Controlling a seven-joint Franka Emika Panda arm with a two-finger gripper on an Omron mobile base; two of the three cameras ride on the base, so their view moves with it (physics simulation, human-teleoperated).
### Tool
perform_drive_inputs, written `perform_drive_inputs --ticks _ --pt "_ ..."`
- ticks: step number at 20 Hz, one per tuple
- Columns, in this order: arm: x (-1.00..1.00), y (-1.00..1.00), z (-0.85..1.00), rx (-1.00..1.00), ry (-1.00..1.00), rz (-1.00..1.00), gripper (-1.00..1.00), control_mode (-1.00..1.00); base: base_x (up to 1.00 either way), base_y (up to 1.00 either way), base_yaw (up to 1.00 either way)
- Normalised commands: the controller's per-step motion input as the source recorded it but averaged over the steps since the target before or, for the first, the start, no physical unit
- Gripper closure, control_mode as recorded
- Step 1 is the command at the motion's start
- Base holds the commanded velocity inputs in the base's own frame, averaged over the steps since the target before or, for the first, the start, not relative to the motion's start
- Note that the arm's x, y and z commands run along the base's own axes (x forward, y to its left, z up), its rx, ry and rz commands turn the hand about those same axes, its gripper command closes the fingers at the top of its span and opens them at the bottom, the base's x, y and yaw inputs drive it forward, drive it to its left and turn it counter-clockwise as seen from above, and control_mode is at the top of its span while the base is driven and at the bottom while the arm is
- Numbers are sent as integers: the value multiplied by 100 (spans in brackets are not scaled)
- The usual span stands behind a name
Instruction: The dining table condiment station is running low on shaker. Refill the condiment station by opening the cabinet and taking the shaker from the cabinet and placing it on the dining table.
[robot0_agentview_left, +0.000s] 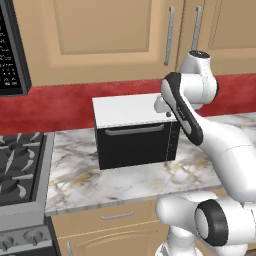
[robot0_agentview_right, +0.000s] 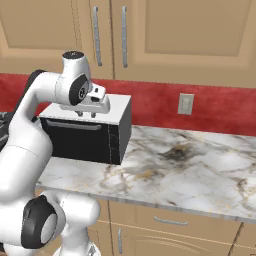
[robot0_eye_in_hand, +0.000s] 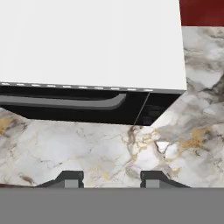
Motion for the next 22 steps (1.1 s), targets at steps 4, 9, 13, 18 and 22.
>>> perform_drive_inputs --ticks 4,9,13,18,22 --pt "-55 11 0 -4 -25 0 -100 -100 0 0 0" --pt "-91 7 33 -6 -67 -6 -100 -100 0 0 0" --pt "-46 3 88 -7 -67 -15 -100 -100 0 0 0" --pt "-18 -7 66 1 -50 -9 -100 -100 0 0 0" --pt "0 -4 19 8 -50 0 -100 -100 0 0 0"
